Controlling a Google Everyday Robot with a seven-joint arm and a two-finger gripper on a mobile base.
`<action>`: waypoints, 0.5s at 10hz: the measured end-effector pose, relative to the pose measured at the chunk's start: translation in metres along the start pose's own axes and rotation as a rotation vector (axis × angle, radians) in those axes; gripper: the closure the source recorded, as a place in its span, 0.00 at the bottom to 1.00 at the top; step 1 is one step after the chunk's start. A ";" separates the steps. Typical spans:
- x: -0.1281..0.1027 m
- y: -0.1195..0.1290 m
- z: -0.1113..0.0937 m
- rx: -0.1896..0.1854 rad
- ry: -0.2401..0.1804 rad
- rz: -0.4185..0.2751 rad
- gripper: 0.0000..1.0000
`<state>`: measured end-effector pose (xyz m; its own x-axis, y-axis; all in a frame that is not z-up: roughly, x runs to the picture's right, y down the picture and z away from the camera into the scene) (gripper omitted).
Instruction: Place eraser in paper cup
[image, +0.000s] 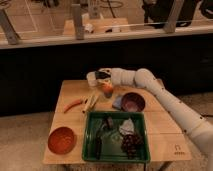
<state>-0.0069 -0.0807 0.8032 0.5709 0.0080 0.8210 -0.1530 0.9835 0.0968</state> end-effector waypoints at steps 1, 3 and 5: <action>-0.002 0.000 0.002 0.001 -0.004 0.002 1.00; 0.001 -0.005 0.004 0.051 -0.027 0.043 1.00; 0.001 -0.014 0.009 0.116 -0.063 0.088 1.00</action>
<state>-0.0113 -0.0957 0.8080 0.4998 0.0782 0.8626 -0.2940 0.9521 0.0841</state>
